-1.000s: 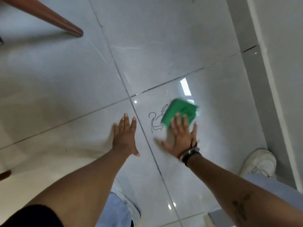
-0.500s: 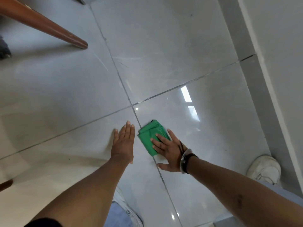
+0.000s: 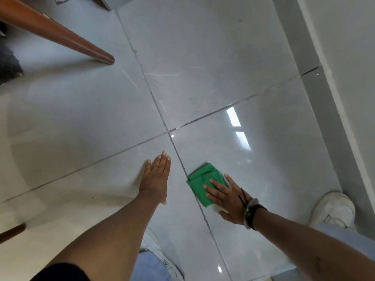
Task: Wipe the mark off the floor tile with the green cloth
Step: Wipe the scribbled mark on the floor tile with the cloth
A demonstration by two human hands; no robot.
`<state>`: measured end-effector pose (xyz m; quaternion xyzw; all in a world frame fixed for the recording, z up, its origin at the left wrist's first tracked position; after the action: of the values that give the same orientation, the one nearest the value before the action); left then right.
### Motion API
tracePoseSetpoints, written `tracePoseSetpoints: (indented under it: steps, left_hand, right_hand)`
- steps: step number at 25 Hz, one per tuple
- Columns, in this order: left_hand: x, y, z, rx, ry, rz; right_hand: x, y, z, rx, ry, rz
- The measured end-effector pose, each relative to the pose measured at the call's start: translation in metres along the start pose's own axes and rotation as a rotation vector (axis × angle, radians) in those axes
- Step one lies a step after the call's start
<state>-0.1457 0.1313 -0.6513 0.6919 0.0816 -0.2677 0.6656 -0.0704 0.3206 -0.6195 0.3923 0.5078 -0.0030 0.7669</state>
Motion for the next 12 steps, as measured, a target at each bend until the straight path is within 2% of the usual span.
tracePoseSetpoints:
  steps: [3, 7, 10, 12]
  left_hand:
    - [0.002, -0.001, -0.005, -0.017, 0.01, 0.004]
    - [-0.007, 0.003, -0.008, -0.047, -0.001, 0.049]
    - [-0.033, 0.008, -0.001, -0.057, -0.13, 0.144]
    - [-0.068, 0.013, -0.006, -0.103, -0.13, 0.1]
  right_hand:
    - [-0.003, -0.006, -0.036, 0.076, 0.067, -0.062]
    - [-0.05, -0.074, -0.11, 0.431, 0.088, -0.134]
    - [-0.059, -0.07, -0.11, 0.464, 0.135, -0.122]
    - [-0.05, -0.038, -0.1, 0.469, 0.194, -0.101]
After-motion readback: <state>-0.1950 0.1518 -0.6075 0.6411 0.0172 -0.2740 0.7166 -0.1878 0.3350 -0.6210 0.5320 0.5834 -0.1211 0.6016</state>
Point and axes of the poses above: each hand's wrist, its own y-axis away from the middle knuckle, its own x-axis out of the palm, z = x × y, the point moved 10 cm from there along -y, towards the middle knuckle, and after that the axes turned 8 degrees about y, right-handed, at the moved point
